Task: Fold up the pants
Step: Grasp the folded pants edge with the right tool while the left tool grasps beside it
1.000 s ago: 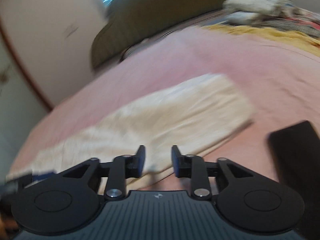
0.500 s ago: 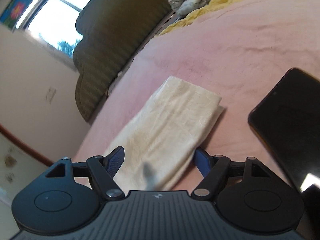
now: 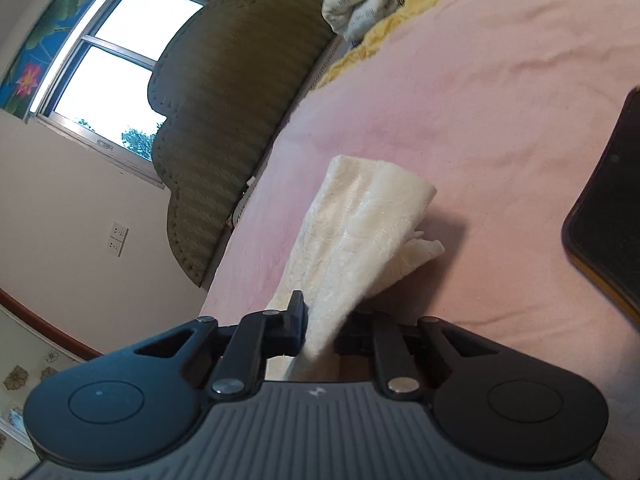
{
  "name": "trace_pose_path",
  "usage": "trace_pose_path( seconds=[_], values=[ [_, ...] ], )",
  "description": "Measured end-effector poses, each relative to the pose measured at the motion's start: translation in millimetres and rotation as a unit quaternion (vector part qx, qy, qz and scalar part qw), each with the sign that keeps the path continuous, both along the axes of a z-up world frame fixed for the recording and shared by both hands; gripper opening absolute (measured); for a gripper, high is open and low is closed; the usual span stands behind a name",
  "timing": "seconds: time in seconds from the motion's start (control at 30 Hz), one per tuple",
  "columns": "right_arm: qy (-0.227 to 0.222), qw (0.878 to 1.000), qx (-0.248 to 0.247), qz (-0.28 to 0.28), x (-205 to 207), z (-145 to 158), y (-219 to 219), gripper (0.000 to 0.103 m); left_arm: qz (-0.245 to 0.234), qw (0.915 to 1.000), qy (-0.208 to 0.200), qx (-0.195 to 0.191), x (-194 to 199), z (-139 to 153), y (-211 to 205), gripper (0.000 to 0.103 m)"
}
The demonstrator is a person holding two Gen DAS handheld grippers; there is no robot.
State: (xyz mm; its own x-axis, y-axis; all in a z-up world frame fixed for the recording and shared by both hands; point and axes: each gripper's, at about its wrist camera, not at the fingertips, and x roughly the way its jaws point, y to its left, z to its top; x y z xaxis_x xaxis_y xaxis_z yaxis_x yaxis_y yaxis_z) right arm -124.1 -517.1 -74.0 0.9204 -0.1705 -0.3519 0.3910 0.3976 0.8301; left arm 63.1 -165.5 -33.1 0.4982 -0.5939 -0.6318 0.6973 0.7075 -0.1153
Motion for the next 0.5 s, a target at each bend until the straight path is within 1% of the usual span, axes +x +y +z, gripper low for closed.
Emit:
trace_pose_path(
  seconds=[0.03,0.07,0.1,0.13,0.17,0.2,0.23,0.27,0.3,0.37,0.4,0.47,0.5],
  values=[
    [-0.005,1.000,-0.010,0.000,-2.6,4.0,2.0,0.011,0.007,0.9996,0.015,-0.021,5.6,4.0,3.6,0.095],
    [-0.008,1.000,-0.024,0.002,-3.6,9.6,4.1,0.011,0.014,0.9978,0.041,-0.051,13.5,7.6,8.2,0.095],
    [-0.010,0.999,-0.041,0.007,-3.2,16.6,6.8,0.011,0.021,0.9918,0.082,-0.096,24.6,11.0,14.3,0.095],
    [-0.012,0.998,-0.061,0.013,-1.6,25.1,10.3,0.011,0.026,0.9804,0.130,-0.145,36.6,12.3,20.4,0.095],
    [-0.014,0.996,-0.083,0.022,0.6,34.5,15.2,0.011,0.026,0.9642,0.180,-0.193,48.8,11.5,25.0,0.095],
    [-0.017,0.993,-0.110,0.034,3.5,45.2,21.8,0.010,0.025,0.9430,0.232,-0.237,61.4,9.7,28.1,0.095],
    [-0.018,0.988,-0.146,0.053,7.9,57.6,31.6,0.010,0.024,0.9245,0.271,-0.267,70.6,8.4,29.4,0.095],
    [-0.014,0.979,-0.191,0.074,12.5,70.3,44.8,0.010,0.022,0.9101,0.293,-0.292,76.8,8.5,29.9,0.095],
    [-0.006,0.965,-0.244,0.098,19.0,82.8,61.6,0.010,0.018,0.8992,0.304,-0.314,80.6,9.9,30.2,0.095],
    [0.014,0.923,-0.353,0.150,30.8,101.7,103.7,0.010,0.011,0.8824,0.310,-0.353,83.2,13.2,30.9,0.096],
    [0.023,0.901,-0.398,0.174,35.8,106.5,123.9,0.010,0.008,0.8719,0.316,-0.374,83.3,13.8,31.3,0.097],
    [0.033,0.854,-0.468,0.225,45.0,109.9,163.5,0.010,0.008,0.8497,0.331,-0.410,83.2,9.4,35.2,0.100],
    [0.035,0.833,-0.494,0.246,49.2,109.0,180.7,0.010,0.011,0.8408,0.339,-0.422,83.3,5.8,37.8,0.103]
  ],
)
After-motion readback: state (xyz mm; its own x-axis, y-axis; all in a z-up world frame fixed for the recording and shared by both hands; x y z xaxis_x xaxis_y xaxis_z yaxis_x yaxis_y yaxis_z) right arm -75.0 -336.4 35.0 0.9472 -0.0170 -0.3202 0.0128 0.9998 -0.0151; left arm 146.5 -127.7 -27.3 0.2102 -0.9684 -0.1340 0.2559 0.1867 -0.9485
